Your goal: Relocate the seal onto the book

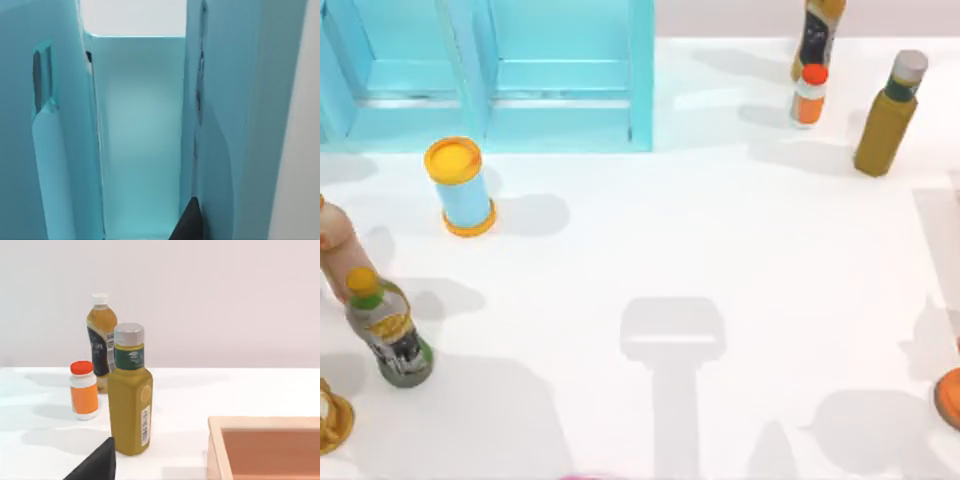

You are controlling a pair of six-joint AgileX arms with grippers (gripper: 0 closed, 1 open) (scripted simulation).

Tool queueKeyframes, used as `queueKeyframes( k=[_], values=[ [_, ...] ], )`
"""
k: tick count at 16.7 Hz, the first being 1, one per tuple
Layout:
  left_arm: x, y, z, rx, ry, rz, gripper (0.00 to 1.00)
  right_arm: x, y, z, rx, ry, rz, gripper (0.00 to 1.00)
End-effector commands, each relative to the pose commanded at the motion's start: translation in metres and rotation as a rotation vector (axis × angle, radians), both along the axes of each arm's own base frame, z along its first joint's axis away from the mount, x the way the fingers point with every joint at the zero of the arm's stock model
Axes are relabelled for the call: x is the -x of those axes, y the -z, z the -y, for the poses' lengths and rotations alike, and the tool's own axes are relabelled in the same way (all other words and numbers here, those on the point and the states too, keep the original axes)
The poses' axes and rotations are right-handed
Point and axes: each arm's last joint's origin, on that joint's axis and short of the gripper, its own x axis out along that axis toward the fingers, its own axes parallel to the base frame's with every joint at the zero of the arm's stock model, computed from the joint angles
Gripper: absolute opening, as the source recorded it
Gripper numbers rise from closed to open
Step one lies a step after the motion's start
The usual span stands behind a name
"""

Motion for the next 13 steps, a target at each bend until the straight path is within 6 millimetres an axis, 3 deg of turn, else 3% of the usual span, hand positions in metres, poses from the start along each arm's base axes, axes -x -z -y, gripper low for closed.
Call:
queueKeyframes(
  k=[8,10,13],
  values=[
    [0.002,-0.004,-0.001,0.000,-0.001,-0.001,0.00,0.000,0.000,0.000,0.000,0.000,0.000,1.00],
    [0.009,-0.018,-0.006,0.003,-0.001,-0.004,0.00,0.000,0.000,0.000,0.000,0.000,0.000,1.00],
    [0.032,-0.058,-0.016,0.010,0.002,-0.009,0.00,0.000,0.000,0.000,0.000,0.000,0.000,1.00]
  ],
)
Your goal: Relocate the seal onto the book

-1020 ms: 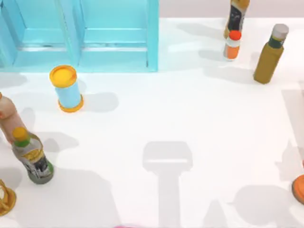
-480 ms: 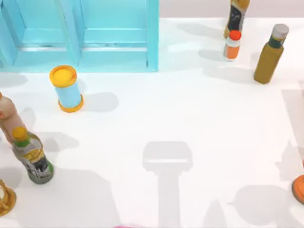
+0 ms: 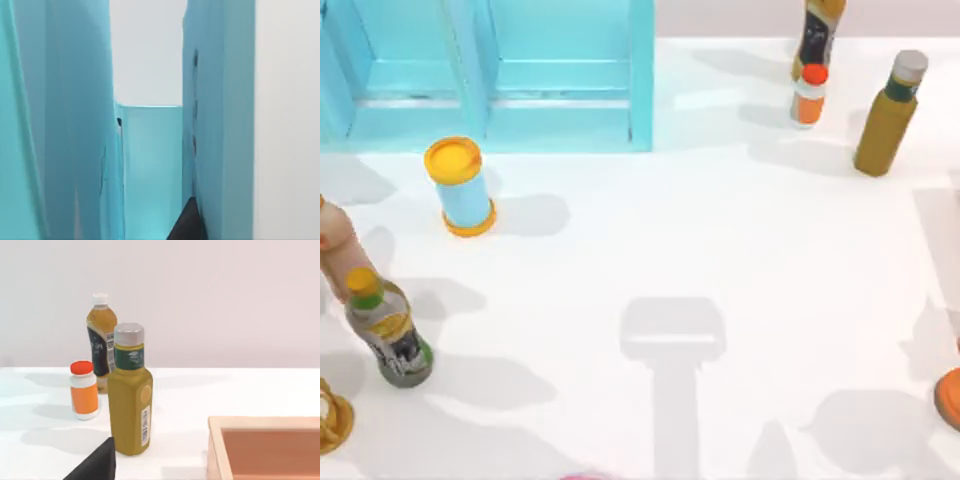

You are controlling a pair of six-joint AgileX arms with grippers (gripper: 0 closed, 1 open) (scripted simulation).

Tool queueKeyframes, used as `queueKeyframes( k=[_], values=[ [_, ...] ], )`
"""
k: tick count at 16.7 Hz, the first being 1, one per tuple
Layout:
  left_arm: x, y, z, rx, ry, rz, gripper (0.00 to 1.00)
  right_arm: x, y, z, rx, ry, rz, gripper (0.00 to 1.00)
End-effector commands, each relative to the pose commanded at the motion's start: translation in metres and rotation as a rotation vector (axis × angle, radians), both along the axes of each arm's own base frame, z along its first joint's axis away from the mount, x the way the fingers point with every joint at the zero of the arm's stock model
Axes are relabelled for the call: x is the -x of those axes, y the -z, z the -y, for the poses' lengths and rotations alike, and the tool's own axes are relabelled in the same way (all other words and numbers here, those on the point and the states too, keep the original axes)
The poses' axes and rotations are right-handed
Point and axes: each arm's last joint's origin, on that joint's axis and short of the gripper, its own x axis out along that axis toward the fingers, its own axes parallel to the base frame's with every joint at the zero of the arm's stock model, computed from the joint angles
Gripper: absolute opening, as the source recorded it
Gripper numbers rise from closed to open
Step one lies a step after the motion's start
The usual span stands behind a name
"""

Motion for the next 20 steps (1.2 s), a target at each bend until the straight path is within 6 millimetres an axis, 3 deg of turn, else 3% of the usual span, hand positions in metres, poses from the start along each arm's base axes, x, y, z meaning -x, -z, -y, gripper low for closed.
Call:
queueKeyframes(
  k=[6,9,13,20],
  values=[
    [0.086,-0.097,-0.005,-0.001,0.003,0.006,0.00,0.000,0.000,0.000,0.000,0.000,0.000,1.00],
    [0.131,-0.128,0.003,-0.011,0.000,0.016,0.00,0.000,0.000,0.000,0.000,0.000,0.000,1.00],
    [0.165,-0.141,0.011,-0.011,-0.002,0.009,0.00,0.000,0.000,0.000,0.000,0.000,0.000,1.00],
    [0.165,-0.142,0.014,-0.007,0.002,0.010,0.00,0.000,0.000,0.000,0.000,0.000,0.000,1.00]
  ],
)
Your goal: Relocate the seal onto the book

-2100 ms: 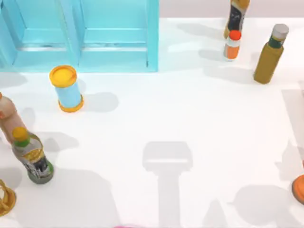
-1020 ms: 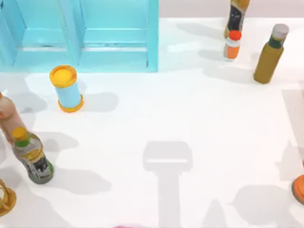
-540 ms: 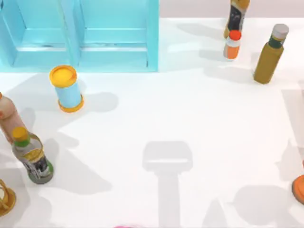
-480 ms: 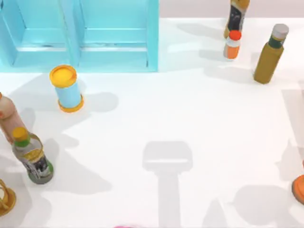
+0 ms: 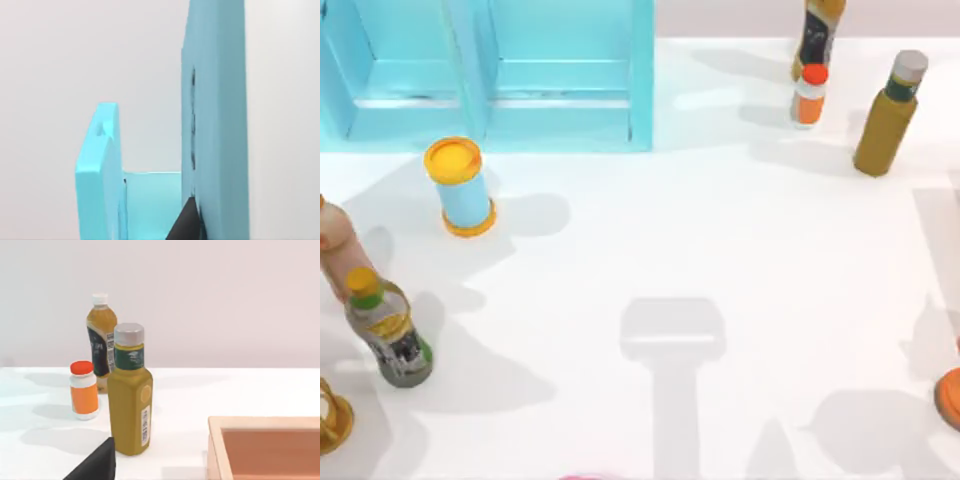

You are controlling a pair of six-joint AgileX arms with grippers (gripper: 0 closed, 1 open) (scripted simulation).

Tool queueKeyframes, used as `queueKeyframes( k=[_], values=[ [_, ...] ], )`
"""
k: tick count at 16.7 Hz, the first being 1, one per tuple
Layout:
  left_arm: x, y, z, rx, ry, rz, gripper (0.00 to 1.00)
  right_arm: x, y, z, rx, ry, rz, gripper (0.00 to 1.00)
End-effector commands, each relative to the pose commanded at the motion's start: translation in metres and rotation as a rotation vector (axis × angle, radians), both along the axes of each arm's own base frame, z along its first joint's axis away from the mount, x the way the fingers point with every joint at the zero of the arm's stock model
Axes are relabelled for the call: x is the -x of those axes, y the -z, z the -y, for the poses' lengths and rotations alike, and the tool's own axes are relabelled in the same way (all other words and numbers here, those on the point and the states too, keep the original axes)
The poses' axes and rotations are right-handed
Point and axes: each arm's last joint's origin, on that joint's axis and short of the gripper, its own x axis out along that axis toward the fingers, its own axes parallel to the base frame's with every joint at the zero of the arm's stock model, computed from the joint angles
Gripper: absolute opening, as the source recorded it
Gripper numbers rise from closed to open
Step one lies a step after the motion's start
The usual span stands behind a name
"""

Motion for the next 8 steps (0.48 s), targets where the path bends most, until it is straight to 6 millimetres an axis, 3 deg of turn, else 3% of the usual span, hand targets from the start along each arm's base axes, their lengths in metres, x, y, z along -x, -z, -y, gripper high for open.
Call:
queueKeyframes(
  k=[4,8],
  values=[
    [-0.019,-0.023,0.027,0.068,0.033,0.062,0.00,0.000,0.000,0.000,0.000,0.000,0.000,1.00],
    [-0.049,-0.051,0.085,0.278,0.128,0.120,0.00,0.000,0.000,0.000,0.000,0.000,0.000,1.00]
  ],
)
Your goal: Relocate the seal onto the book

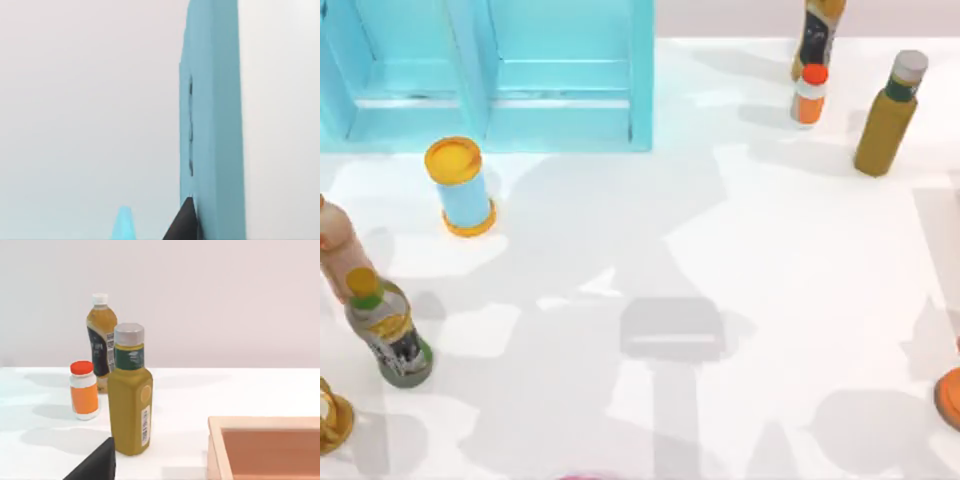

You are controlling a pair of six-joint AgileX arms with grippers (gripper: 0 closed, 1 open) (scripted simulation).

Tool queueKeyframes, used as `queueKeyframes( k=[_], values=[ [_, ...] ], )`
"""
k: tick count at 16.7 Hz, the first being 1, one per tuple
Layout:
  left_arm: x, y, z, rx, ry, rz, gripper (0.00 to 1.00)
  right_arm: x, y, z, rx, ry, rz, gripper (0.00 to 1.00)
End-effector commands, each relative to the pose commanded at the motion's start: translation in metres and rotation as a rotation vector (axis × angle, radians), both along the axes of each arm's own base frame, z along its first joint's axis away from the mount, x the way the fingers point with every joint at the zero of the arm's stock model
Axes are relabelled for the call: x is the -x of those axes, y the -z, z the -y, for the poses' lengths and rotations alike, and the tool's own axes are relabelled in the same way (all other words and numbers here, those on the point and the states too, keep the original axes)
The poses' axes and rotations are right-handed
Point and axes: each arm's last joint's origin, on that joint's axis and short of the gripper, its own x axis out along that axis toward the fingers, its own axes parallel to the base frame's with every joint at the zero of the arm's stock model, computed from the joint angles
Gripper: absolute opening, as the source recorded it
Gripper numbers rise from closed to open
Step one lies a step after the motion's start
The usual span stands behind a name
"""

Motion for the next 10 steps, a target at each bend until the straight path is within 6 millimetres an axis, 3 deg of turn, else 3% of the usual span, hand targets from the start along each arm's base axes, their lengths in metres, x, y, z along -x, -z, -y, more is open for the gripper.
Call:
queueKeyframes(
  k=[5,10],
  values=[
    [-0.028,-0.014,0.105,0.422,0.180,-0.068,0.00,0.000,0.000,0.000,0.000,0.000,0.000,1.00],
    [-0.028,0.001,0.231,0.878,0.275,-0.319,0.00,0.000,0.000,0.000,0.000,0.000,0.000,1.00]
  ],
)
